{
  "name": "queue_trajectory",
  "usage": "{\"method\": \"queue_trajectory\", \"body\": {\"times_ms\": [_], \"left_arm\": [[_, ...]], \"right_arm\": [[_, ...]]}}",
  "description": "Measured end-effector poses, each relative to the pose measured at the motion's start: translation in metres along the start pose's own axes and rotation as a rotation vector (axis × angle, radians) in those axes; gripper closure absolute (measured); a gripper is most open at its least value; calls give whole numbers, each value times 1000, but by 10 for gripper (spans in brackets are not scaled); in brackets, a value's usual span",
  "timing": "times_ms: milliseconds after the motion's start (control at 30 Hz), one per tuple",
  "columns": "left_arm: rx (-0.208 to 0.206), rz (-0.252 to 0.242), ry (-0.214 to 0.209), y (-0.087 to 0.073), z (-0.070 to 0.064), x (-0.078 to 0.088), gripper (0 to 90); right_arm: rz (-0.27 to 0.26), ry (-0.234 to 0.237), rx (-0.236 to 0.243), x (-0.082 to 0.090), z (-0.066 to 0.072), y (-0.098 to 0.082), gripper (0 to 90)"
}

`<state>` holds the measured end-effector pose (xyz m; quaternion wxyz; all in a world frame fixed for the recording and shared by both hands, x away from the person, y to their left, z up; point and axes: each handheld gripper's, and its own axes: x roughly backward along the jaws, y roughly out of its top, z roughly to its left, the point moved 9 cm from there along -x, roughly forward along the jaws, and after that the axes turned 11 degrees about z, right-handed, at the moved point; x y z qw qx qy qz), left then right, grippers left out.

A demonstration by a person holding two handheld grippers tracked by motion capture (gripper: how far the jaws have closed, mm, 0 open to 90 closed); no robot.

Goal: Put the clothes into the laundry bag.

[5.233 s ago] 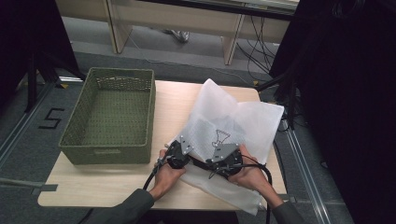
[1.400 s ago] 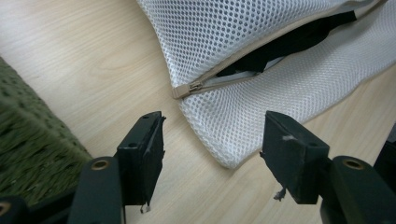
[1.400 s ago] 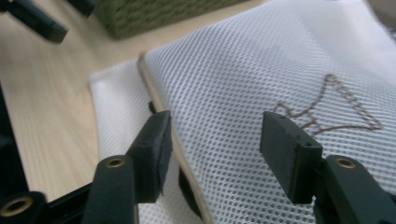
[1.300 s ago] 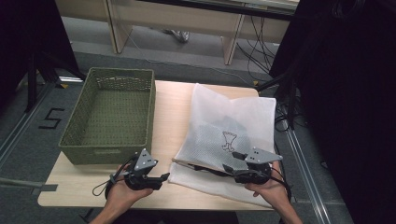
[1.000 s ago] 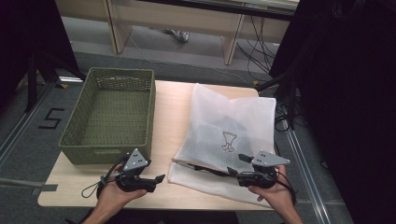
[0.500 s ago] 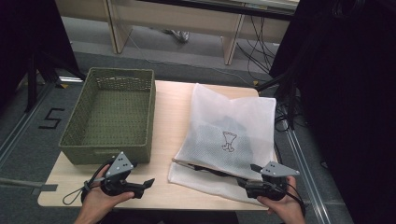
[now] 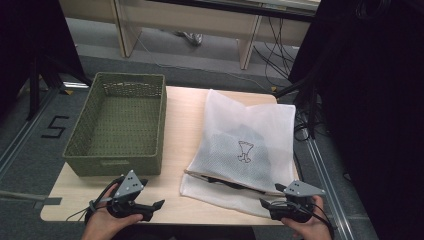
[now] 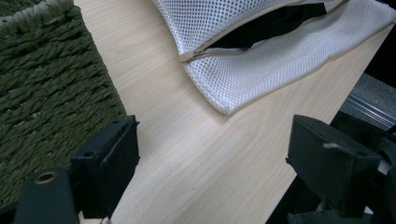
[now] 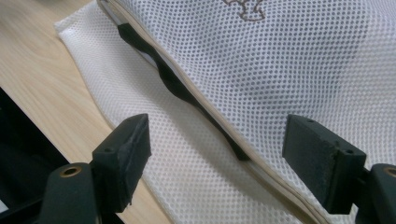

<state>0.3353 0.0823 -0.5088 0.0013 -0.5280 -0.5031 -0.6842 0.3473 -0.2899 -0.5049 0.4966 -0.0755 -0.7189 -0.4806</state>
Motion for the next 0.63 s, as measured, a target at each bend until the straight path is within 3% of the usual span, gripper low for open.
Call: {"method": "queue_trajectory", "body": {"times_ms": [233, 367, 433, 633], "left_arm": [[32, -4, -4, 1, -2, 0, 164], [12, 13, 2, -1, 0, 0, 165], [26, 6, -2, 0, -1, 0, 165], [12, 1, -5, 1, 0, -1, 165]], "right_arm": [[15, 1, -23, 0, 1, -3, 239], [20, -1, -8, -1, 1, -4, 238], [21, 0, -6, -1, 1, -4, 239], [24, -5, -8, -2, 0, -4, 238]]}}
